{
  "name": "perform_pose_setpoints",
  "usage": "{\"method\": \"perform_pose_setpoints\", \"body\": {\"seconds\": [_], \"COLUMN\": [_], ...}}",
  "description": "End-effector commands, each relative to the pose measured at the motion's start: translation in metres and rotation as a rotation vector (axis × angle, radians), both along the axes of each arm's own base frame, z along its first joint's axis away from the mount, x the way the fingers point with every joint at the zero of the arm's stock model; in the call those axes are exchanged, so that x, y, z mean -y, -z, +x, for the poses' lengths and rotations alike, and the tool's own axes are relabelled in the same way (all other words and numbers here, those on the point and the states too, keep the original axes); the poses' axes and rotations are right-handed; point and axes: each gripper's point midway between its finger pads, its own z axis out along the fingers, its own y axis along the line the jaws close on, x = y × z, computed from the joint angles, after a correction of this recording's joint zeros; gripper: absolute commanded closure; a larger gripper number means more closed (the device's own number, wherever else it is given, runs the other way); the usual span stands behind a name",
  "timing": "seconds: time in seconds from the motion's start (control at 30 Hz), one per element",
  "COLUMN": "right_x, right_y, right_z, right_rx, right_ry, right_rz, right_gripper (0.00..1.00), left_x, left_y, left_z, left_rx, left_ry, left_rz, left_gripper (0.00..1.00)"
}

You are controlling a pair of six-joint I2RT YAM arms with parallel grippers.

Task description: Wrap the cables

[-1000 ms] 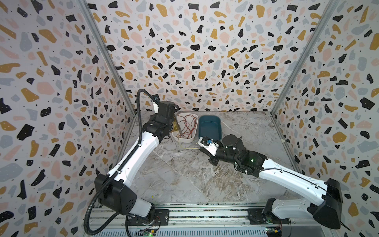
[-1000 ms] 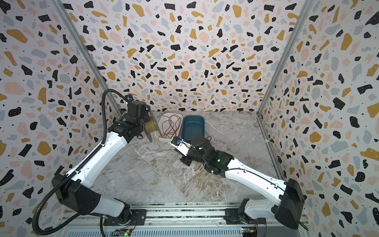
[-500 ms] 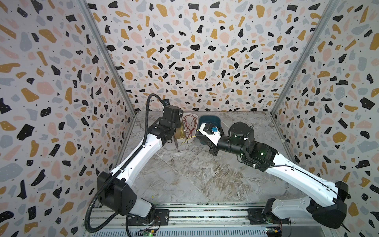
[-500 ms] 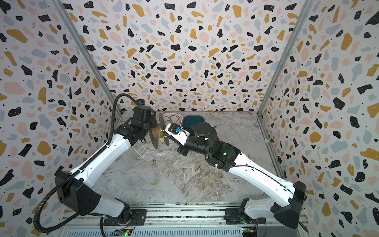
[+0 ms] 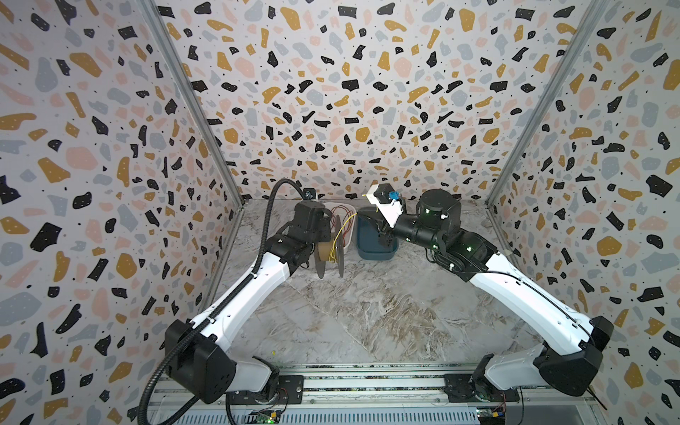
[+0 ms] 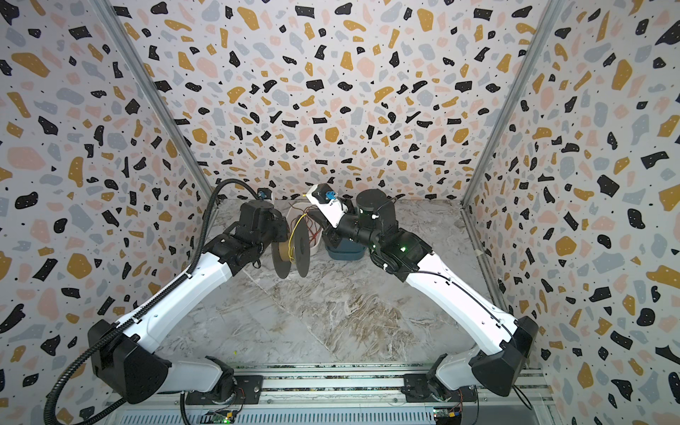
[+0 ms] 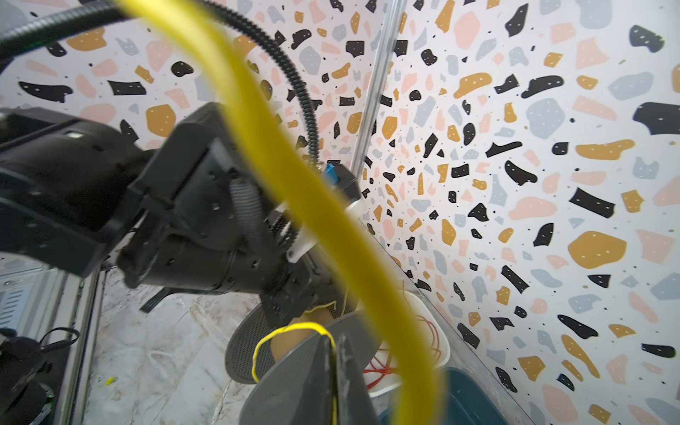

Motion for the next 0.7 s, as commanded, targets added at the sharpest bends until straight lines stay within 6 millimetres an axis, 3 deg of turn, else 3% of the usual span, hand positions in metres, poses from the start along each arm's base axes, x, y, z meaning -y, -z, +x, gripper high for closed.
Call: {"method": "perform_pose_setpoints", "body": {"seconds": [0.0, 0.23, 0.67], "right_x": [0.012, 0.023, 0.018], "right_y": [-0.033, -0.025, 0.013], "right_z": [0.009, 0.043, 0.094], "right_rx": [0.003, -0.075, -0.161], "right_ry": [0.007, -0.007, -0.020], "right_rz": [0.084, 0.126, 0.112], "right_gripper": [1.00, 1.00, 1.00], "left_x": [0.017, 0.033, 0.060], "left_y": [-0.033, -0.039, -0.041], "left_z": [-0.005, -0.021, -0.047], "left_rx": [0.108, 0.115, 0.106], "left_ry": [0.087, 0.188, 0.359], "left_rz": [-0.055, -0.017, 0.013], "left_gripper": [1.00, 1.00, 1.00]}}
